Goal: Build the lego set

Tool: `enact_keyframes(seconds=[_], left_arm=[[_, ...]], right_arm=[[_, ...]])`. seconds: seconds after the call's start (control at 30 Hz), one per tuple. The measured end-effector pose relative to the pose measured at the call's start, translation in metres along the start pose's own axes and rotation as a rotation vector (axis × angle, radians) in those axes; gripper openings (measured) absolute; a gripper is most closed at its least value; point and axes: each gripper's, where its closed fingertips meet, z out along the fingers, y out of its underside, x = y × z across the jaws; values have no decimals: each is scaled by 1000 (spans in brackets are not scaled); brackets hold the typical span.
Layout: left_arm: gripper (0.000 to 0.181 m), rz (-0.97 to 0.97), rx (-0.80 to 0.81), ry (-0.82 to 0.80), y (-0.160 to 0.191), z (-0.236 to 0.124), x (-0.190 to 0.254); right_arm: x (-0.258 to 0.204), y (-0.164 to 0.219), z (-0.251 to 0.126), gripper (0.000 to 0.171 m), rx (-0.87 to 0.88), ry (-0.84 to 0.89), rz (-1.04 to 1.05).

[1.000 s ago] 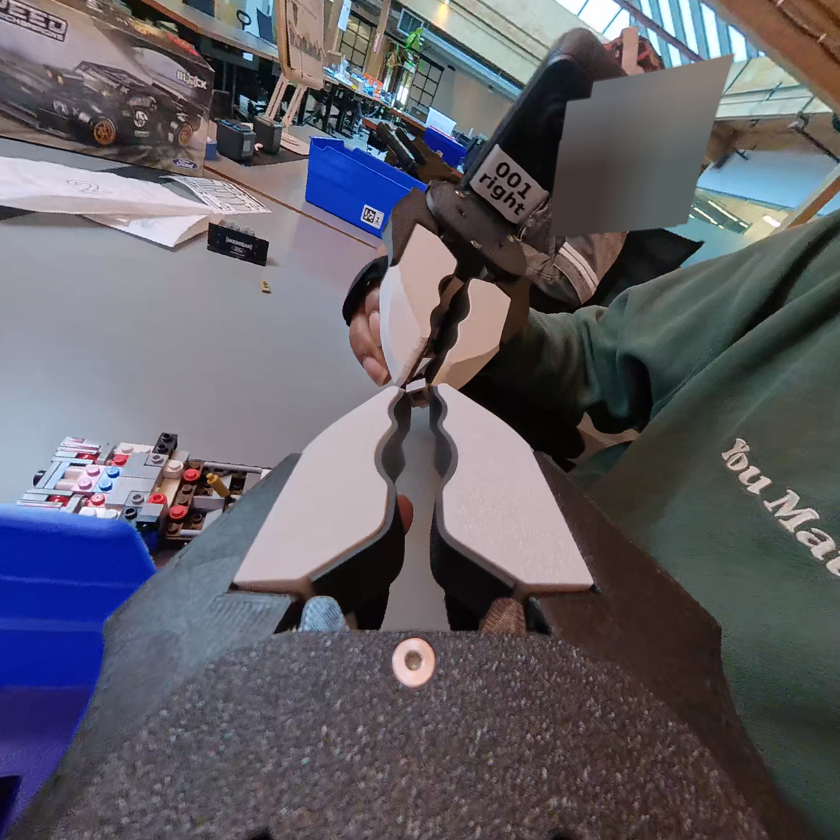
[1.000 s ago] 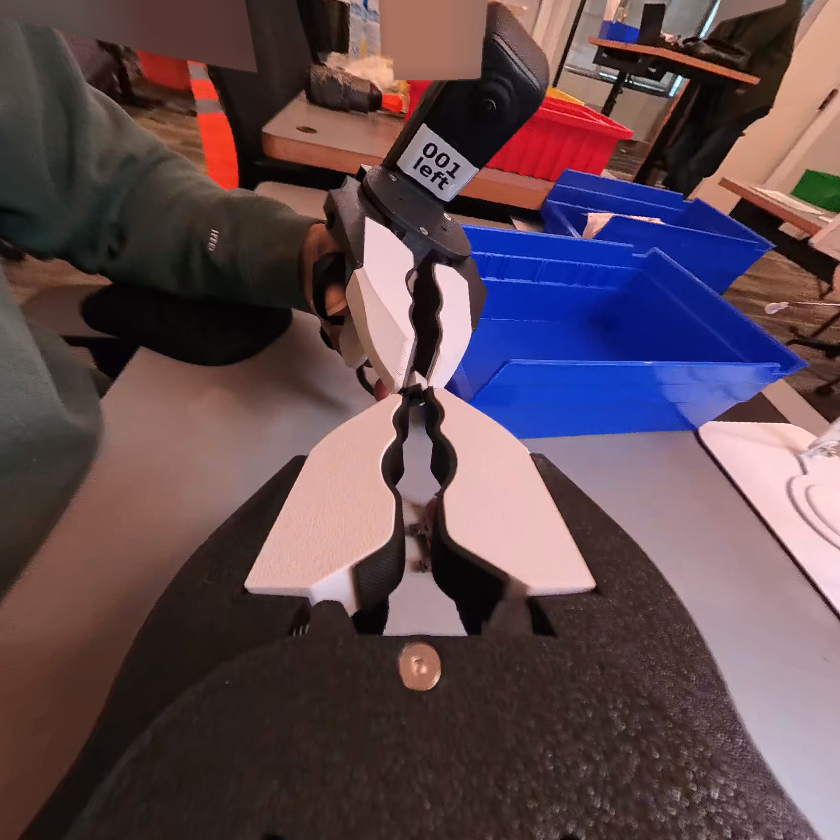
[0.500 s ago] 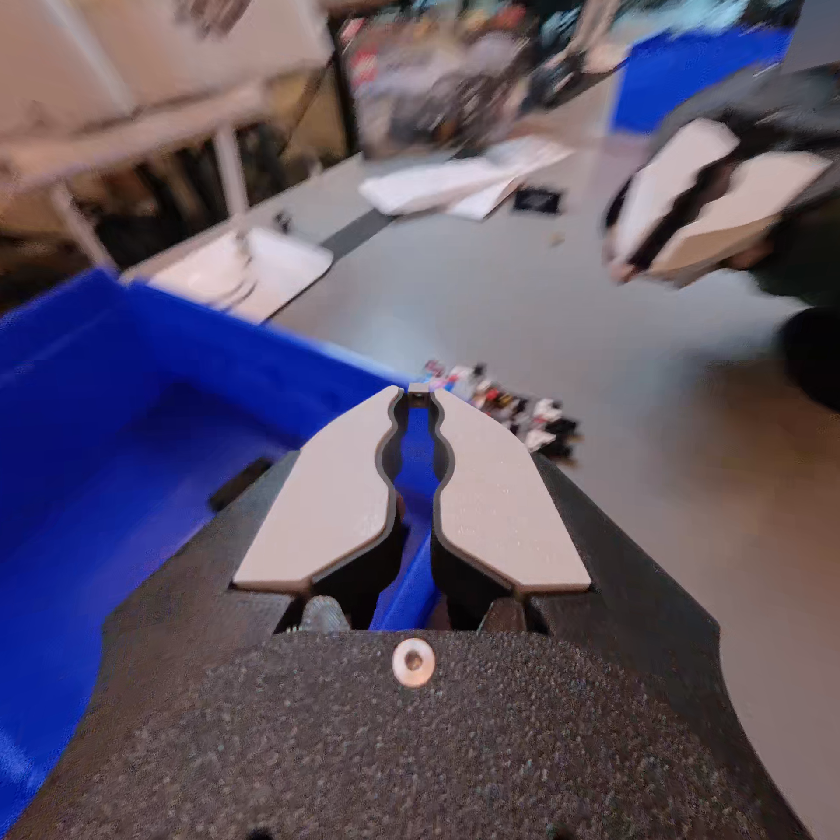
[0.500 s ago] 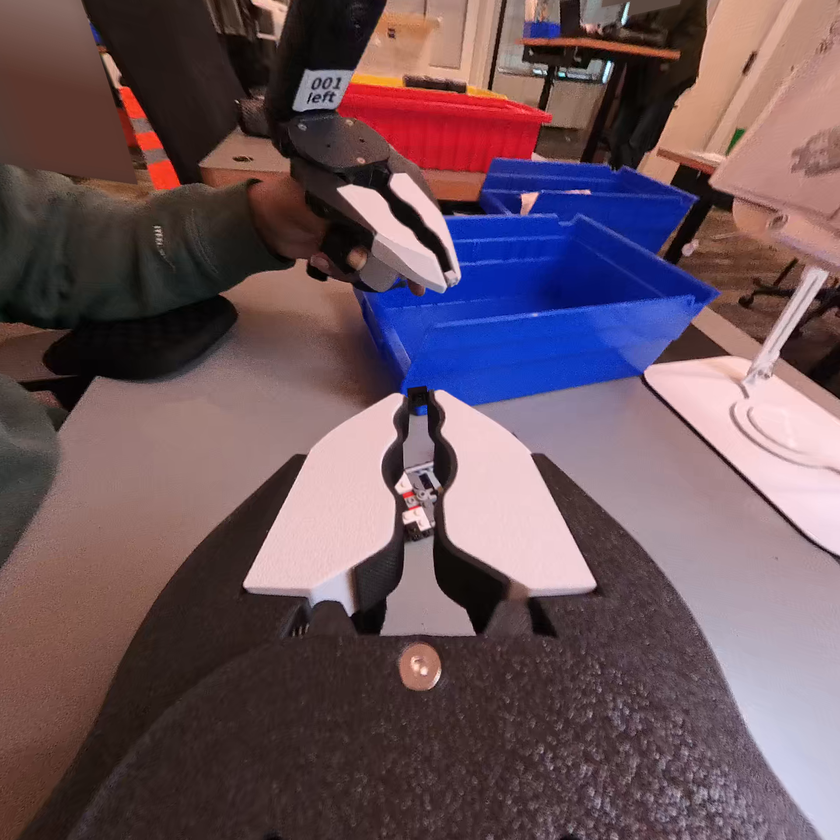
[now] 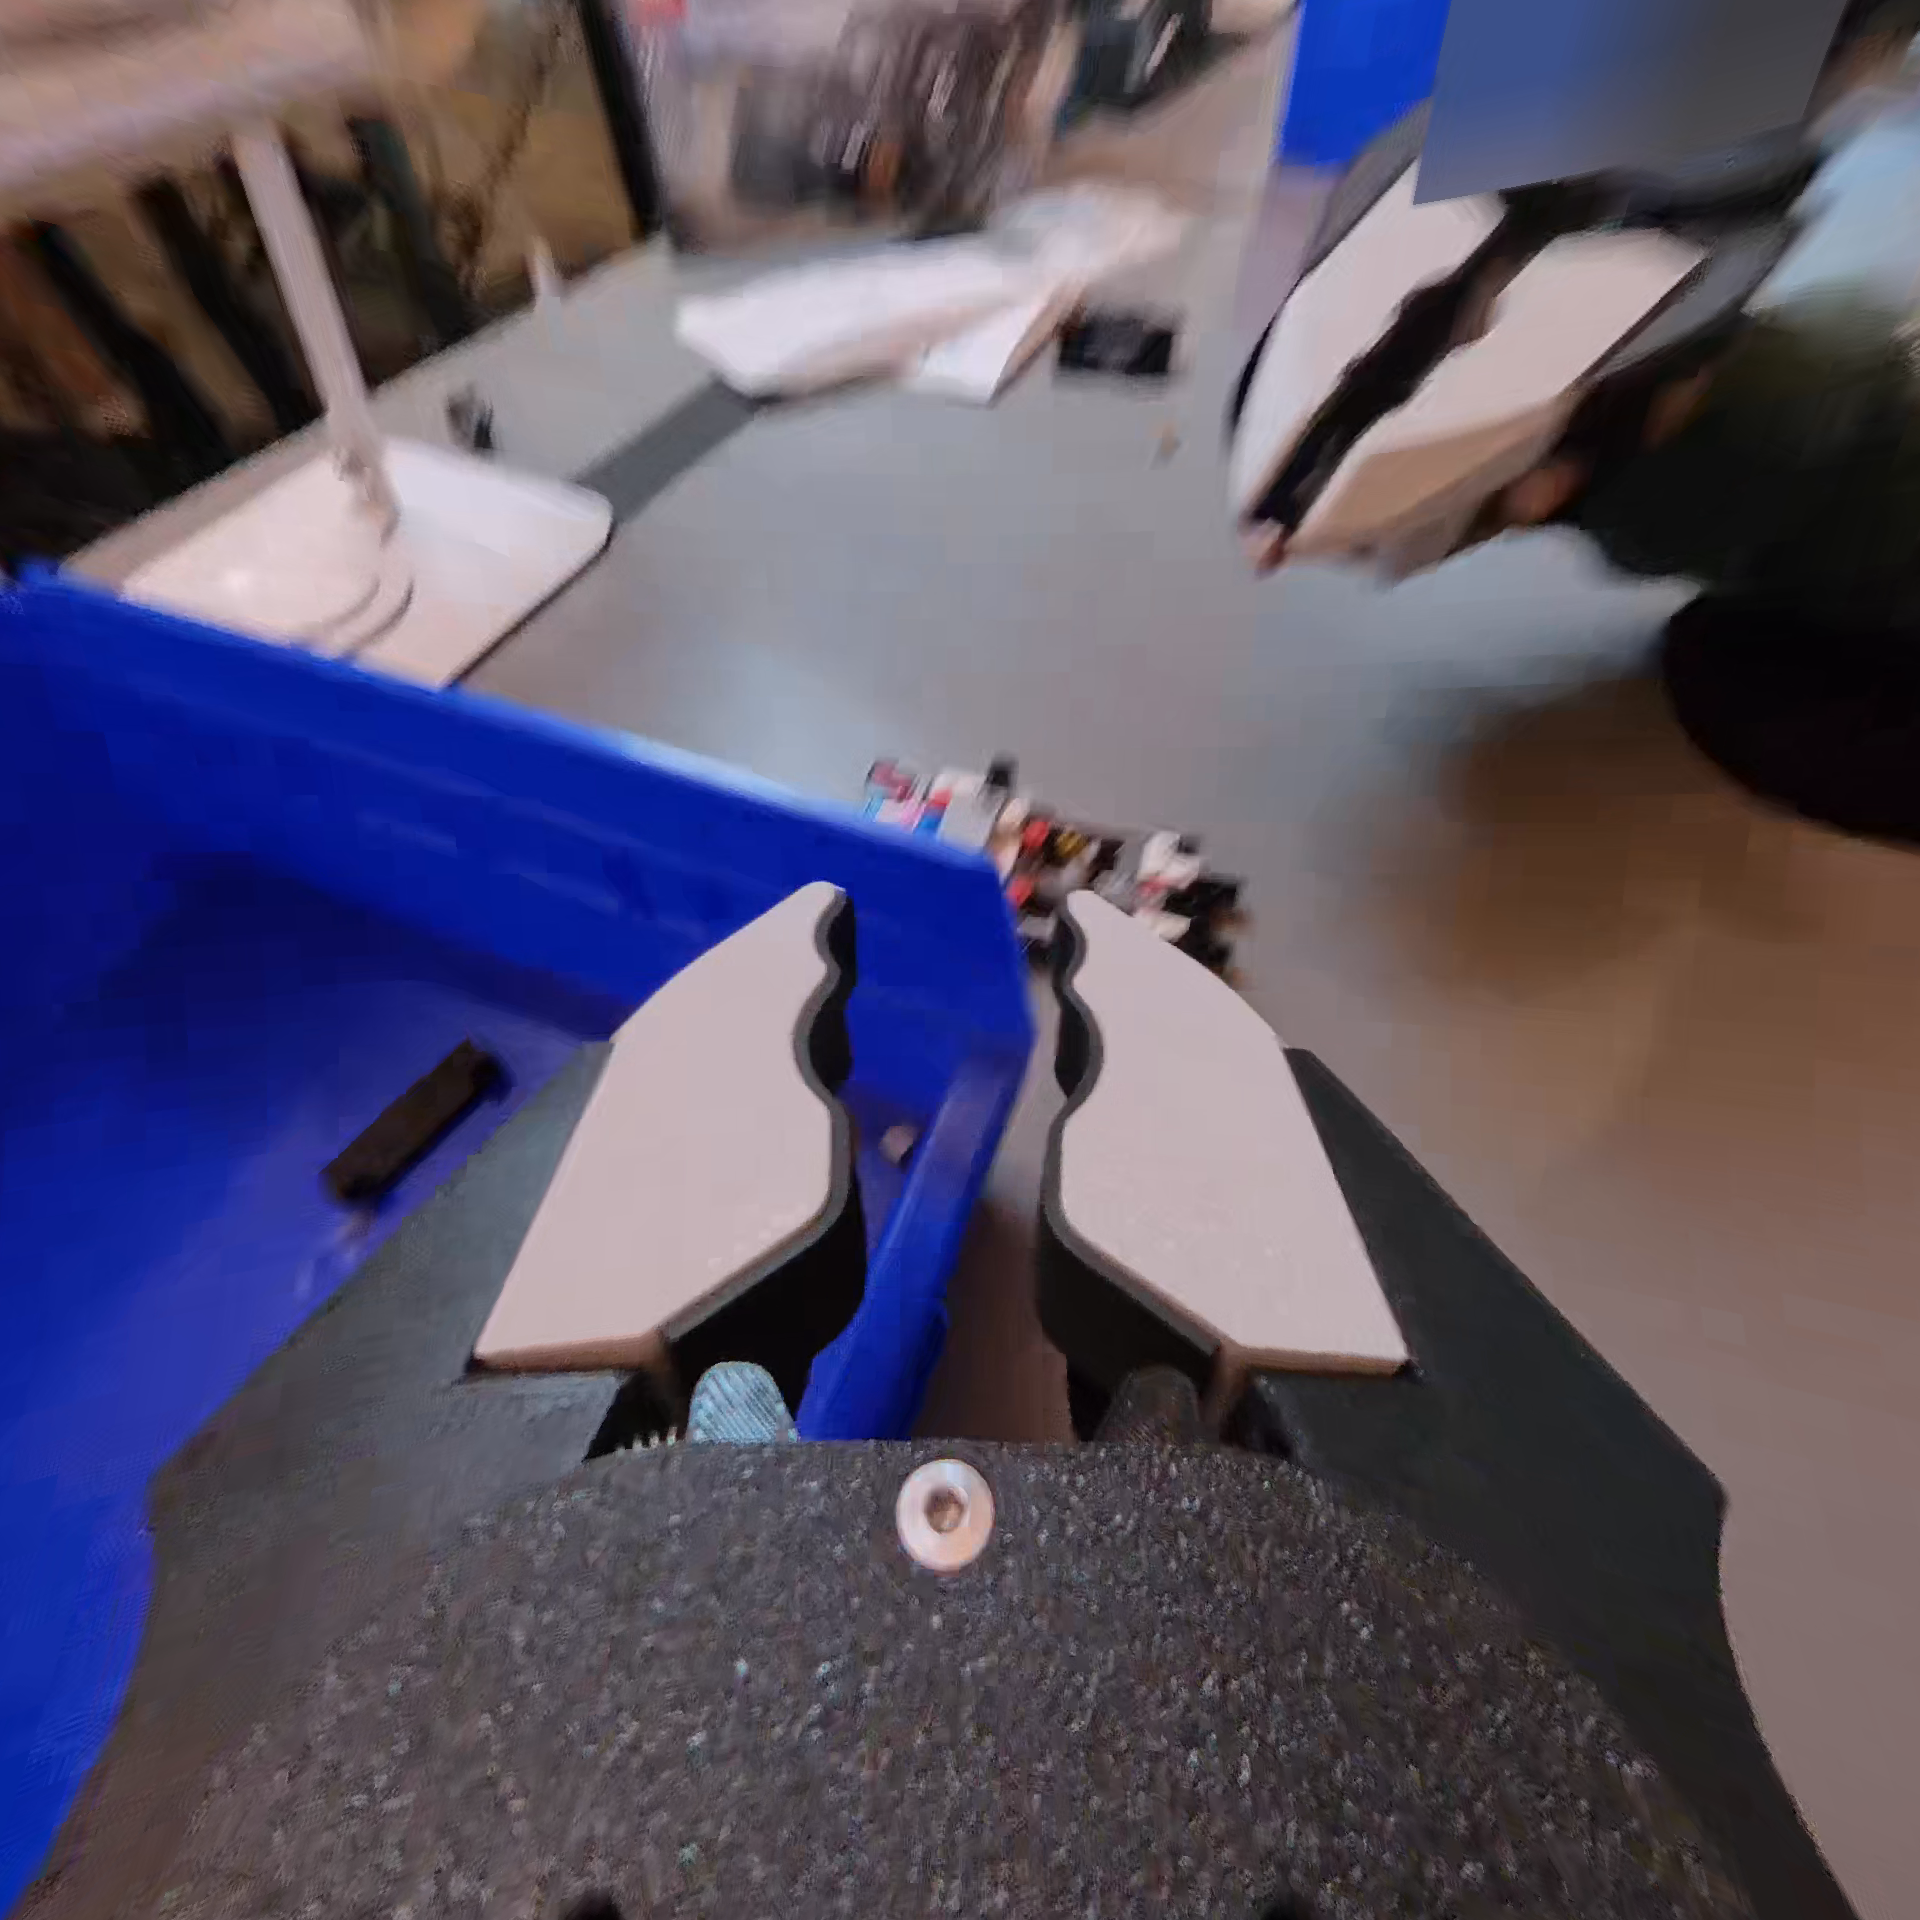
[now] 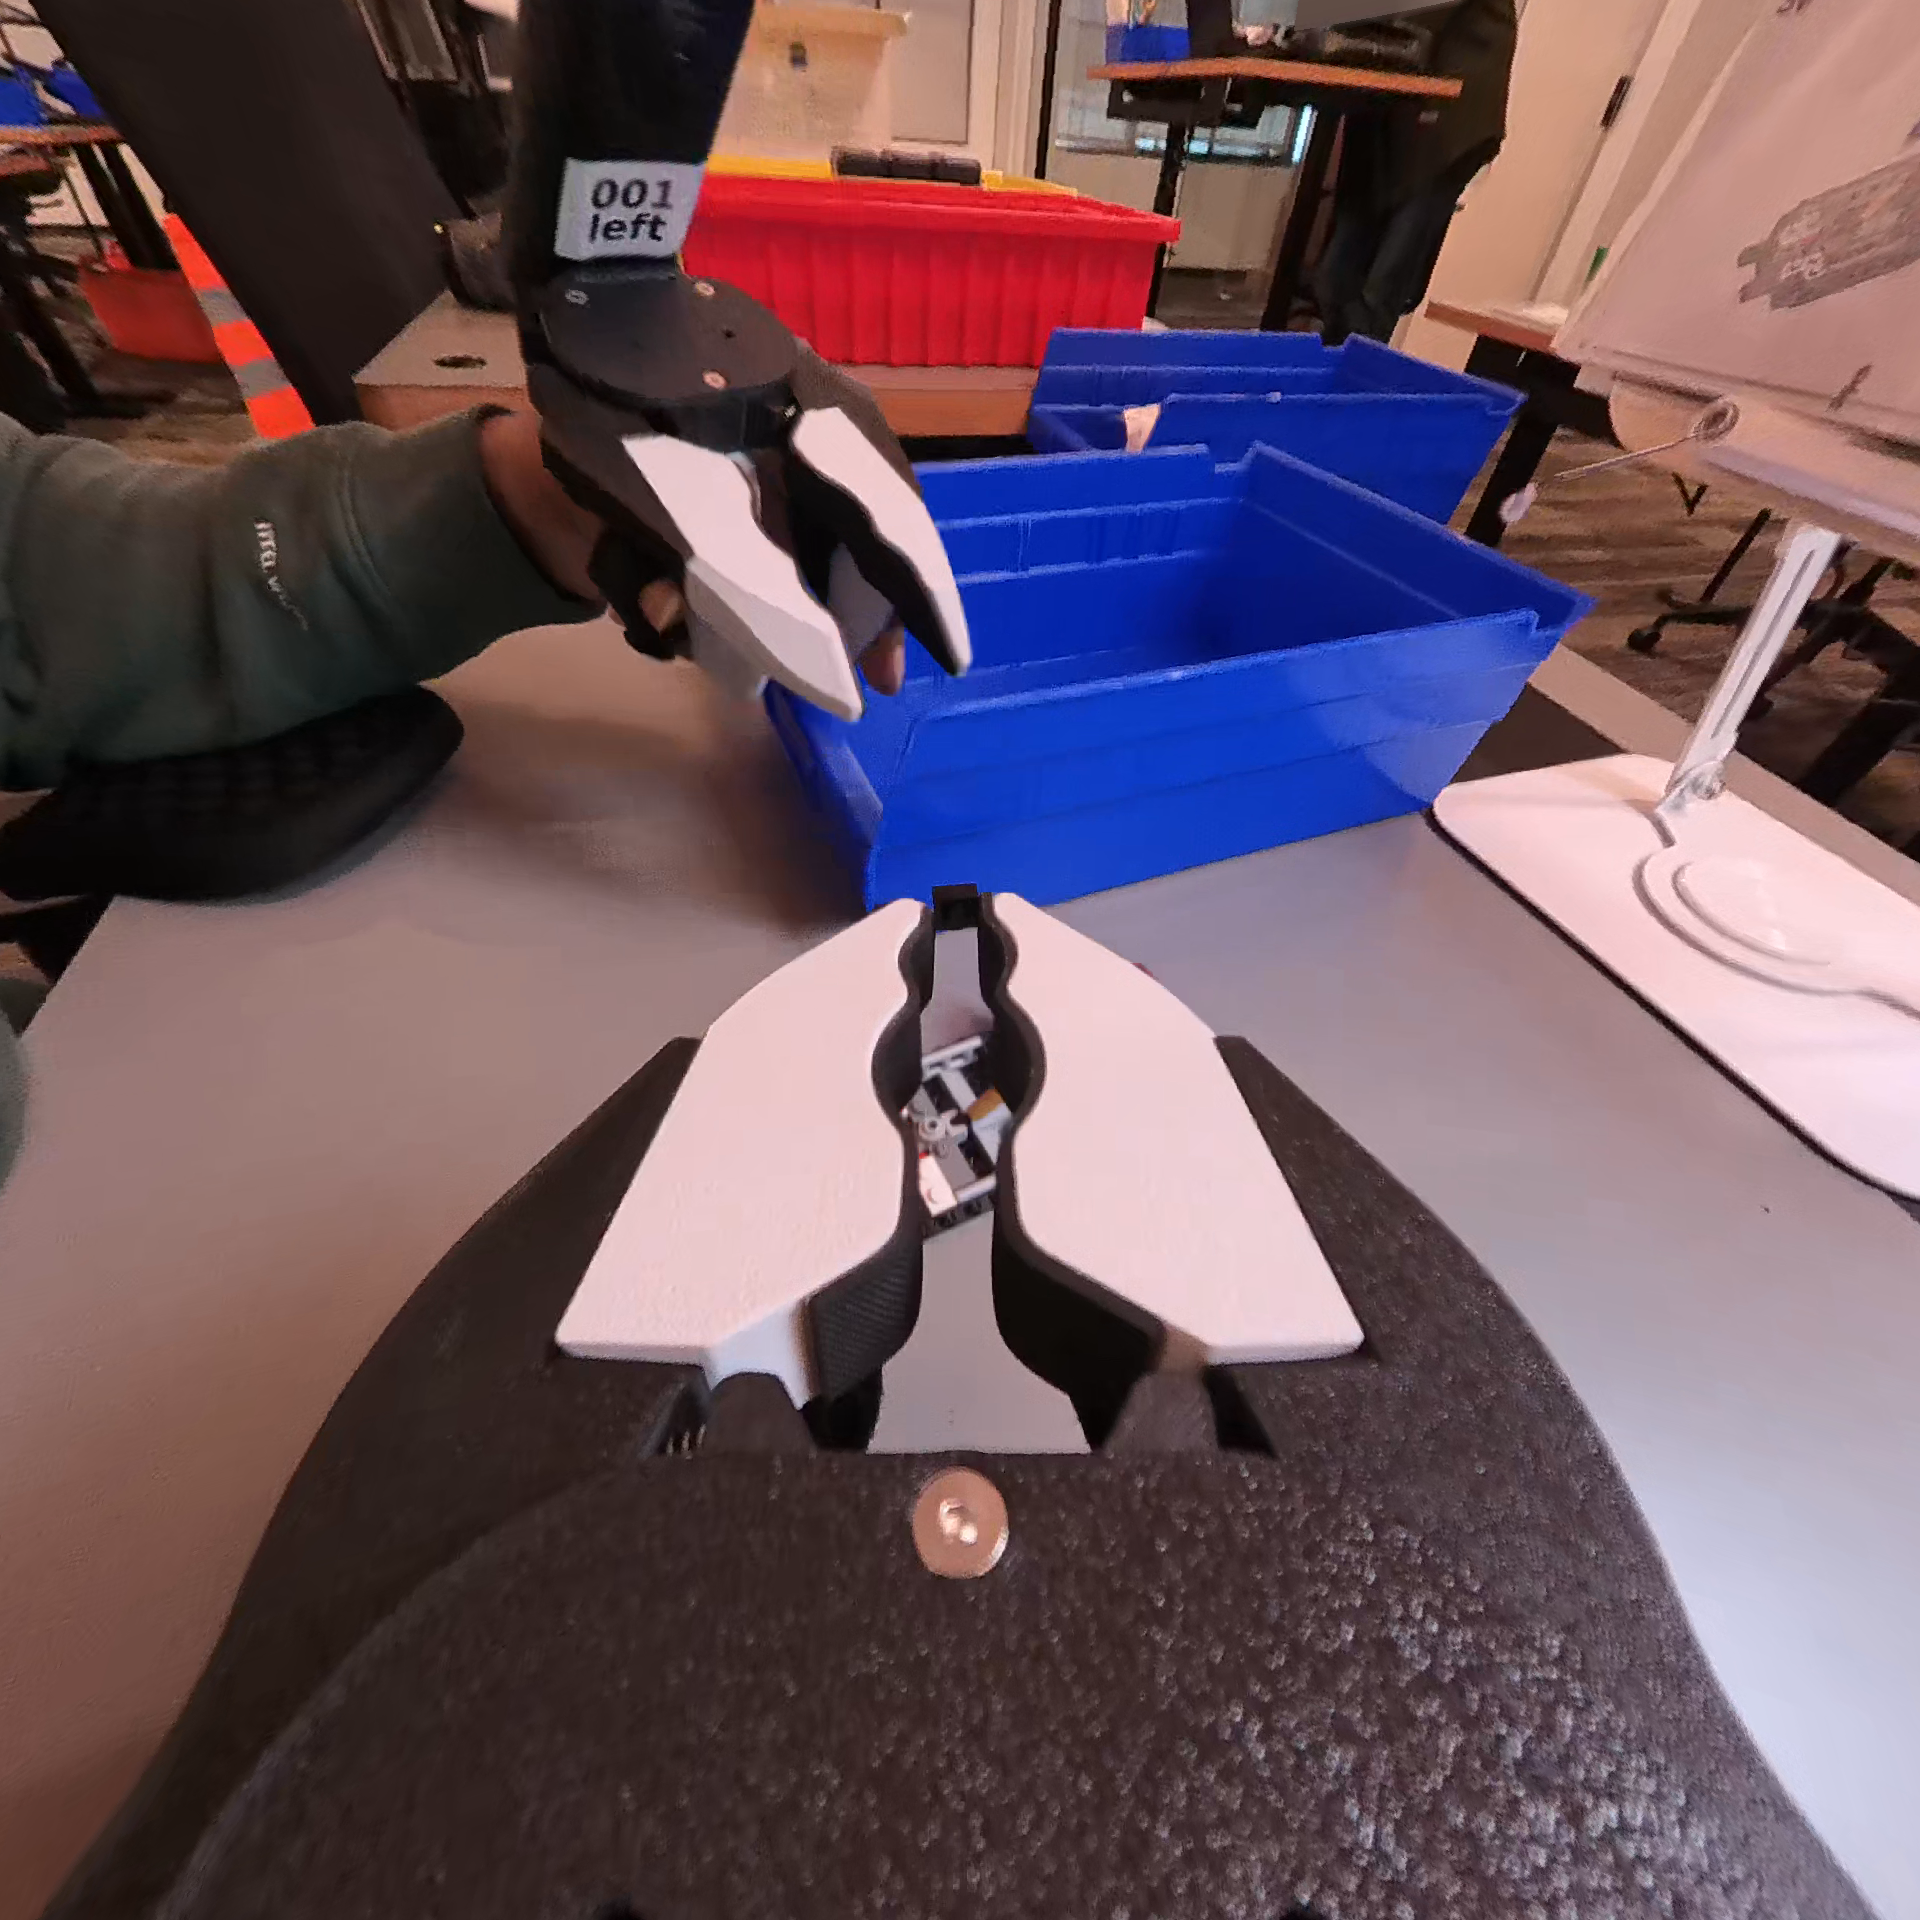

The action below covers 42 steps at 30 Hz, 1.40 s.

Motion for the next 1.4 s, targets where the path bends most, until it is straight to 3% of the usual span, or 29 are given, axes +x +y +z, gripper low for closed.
enact_keyframes(seconds=[0.1, 0.23, 0.4, 0.6, 0.7, 0.8, 0.9, 0.97, 1.03, 1.2, 1.4], left_arm=[[15, -92, 222, 222, -39, -17, 34], [16, -303, 255, 457, -50, -9, 70], [20, -470, 219, 582, -46, 9, 89], [8, -502, 174, 599, -42, 13, 93], [8, -416, 190, 449, -45, 6, 71], [8, -316, 194, 43, -41, -11, 3], [10, -259, 25, -262, -4, -19, -49], [36, -276, -76, -283, 17, -10, -54], [50, -252, -144, -291, 30, -2, -54], [65, -175, -219, -285, 41, 5, -48], [66, -86, -235, -199, 39, 4, -32]], right_arm=[[-11, -12, 3, 8, 35, 12, -102], [-36, -22, 13, 8, 56, 27, -325], [-52, -24, 22, 8, 33, 82, -538], [-52, -21, 25, 8, 7, 115, -592], [-37, -22, 20, 7, 5, 158, -530], [-10, -5, 15, 18, -79, 157, -334], [9, 24, 19, 20, -186, 158, -189], [12, 43, 24, 20, -261, 144, -121], [9, 58, 29, 23, -337, 122, -99], [-2, 74, 36, 30, -442, 105, -96], [-20, 74, 49, 34, -459, 71, -128]])
